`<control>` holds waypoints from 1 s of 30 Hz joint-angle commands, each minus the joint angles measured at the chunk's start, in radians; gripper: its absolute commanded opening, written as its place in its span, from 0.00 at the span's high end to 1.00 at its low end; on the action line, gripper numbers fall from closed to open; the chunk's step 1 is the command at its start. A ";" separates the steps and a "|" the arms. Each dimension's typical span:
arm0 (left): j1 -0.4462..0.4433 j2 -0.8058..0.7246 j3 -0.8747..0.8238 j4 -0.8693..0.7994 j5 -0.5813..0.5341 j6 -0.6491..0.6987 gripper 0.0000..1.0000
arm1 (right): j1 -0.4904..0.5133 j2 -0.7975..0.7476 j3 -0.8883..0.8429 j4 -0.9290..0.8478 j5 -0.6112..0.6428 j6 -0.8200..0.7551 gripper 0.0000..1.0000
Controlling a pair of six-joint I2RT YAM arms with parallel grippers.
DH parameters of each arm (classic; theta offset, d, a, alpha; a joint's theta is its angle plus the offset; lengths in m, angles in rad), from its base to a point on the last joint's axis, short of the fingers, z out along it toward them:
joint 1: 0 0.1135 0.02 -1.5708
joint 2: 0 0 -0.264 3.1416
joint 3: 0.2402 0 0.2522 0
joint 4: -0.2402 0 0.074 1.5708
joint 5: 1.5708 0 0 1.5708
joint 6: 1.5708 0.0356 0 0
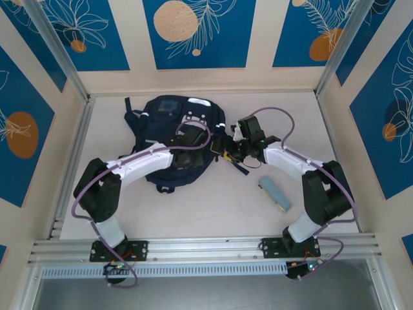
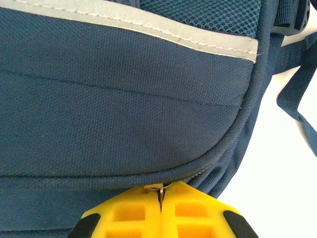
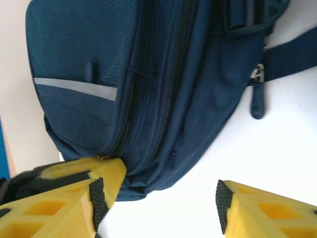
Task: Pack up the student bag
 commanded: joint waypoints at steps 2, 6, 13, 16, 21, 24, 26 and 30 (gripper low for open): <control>0.013 -0.086 -0.062 -0.016 -0.062 0.063 1.00 | 0.035 0.072 0.087 0.018 -0.090 0.147 0.39; 0.028 -0.136 -0.114 -0.007 -0.046 0.105 1.00 | 0.079 0.151 0.160 0.008 -0.102 0.209 0.46; 0.030 -0.171 -0.126 0.003 -0.032 0.170 1.00 | 0.118 0.252 0.260 -0.055 -0.071 0.240 0.60; 0.032 -0.186 -0.126 -0.006 -0.032 0.190 1.00 | 0.118 0.265 0.268 -0.083 -0.044 0.233 0.76; 0.052 -0.224 -0.144 -0.057 -0.062 0.238 1.00 | 0.096 0.221 0.250 -0.174 0.072 0.150 0.97; 0.067 -0.275 -0.174 -0.066 -0.050 0.344 1.00 | 0.055 0.166 0.208 -0.204 0.116 0.067 1.00; 0.078 -0.304 -0.186 -0.076 -0.041 0.411 1.00 | 0.017 0.129 0.180 -0.205 0.110 0.016 1.00; 0.104 -0.341 -0.210 -0.086 -0.028 0.490 1.00 | -0.049 0.102 0.169 -0.238 0.054 -0.071 1.00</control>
